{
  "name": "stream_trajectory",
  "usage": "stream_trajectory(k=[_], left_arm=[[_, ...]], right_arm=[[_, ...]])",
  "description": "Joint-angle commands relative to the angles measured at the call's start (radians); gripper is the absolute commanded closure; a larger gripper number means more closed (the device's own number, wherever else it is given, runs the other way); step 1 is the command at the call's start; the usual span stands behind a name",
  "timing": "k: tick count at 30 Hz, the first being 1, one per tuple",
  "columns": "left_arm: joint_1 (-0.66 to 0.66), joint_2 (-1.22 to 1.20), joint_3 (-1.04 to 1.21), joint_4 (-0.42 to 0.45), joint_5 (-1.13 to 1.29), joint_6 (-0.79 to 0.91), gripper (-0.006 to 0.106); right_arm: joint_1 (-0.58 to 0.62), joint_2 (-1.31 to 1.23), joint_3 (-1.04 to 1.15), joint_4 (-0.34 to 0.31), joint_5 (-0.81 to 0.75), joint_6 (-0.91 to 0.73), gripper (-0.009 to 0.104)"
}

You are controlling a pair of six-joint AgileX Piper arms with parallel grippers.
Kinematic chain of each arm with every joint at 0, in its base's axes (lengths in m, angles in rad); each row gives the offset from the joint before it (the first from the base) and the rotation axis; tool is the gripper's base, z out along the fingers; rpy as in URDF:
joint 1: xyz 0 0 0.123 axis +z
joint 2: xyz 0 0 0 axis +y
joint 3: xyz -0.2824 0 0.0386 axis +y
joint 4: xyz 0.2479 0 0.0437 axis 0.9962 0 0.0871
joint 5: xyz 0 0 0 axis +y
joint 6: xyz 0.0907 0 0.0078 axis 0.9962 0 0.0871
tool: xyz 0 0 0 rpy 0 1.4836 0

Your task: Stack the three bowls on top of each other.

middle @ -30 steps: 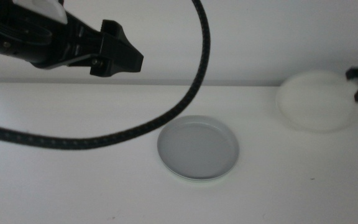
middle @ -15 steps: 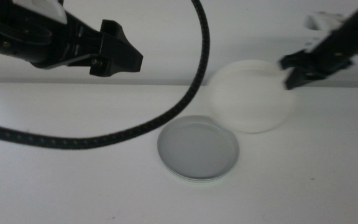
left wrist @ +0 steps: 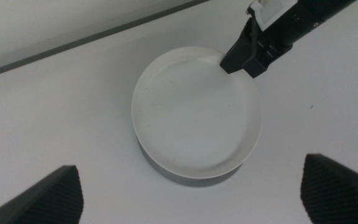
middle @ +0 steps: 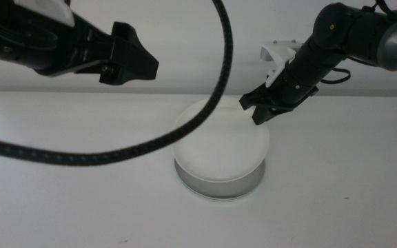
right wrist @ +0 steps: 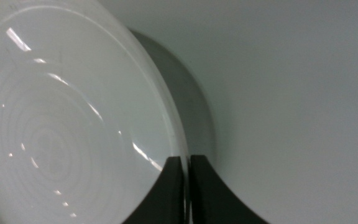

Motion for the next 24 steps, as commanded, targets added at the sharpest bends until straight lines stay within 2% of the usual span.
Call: stream_trajectory(k=[1, 19, 24], left_arm=[[0.004, -0.001, 0.001, -0.006, -0.011, -0.006, 0.007], [0.004, -0.001, 0.001, -0.006, -0.011, -0.006, 0.007], [0.004, -0.001, 0.001, -0.006, -0.011, -0.006, 0.007]], right_arm=[[0.002, -0.001, 0.001, -0.028, -0.012, 0.012, 0.097], [0.032, 0.087, 0.001, -0.027, -0.008, 0.018, 0.097], [0.034, 0.098, 0.001, -0.029, -0.022, 0.018, 0.092]])
